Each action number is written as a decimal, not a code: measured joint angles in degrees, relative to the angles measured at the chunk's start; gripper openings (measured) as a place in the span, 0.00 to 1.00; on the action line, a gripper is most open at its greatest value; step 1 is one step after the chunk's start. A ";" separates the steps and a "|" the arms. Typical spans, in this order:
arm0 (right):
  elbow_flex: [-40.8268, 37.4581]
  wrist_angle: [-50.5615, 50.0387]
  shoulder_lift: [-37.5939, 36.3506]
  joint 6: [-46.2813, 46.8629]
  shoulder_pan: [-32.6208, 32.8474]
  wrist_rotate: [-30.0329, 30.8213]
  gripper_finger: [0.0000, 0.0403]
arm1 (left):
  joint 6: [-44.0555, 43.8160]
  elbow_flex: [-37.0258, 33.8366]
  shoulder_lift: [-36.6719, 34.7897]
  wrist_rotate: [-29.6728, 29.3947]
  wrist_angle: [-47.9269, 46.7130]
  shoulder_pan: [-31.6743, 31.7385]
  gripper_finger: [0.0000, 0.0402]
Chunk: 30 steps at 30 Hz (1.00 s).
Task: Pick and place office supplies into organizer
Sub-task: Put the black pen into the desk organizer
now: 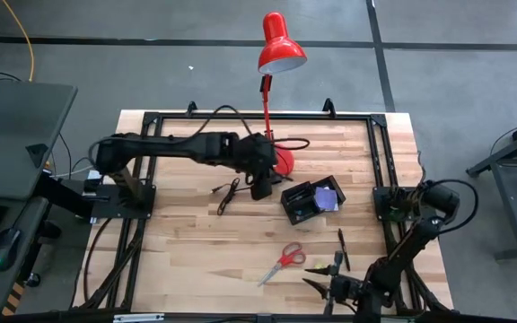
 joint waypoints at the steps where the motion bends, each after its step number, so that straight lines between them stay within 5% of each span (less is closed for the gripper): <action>1: 0.00 -0.02 0.14 0.33 -0.02 -0.14 0.27 | -0.03 0.01 0.75 -0.21 0.32 0.04 0.08; 30: 0.00 0.11 4.30 4.56 -0.35 0.47 0.27 | 4.70 0.11 3.72 -3.92 2.99 -5.29 0.08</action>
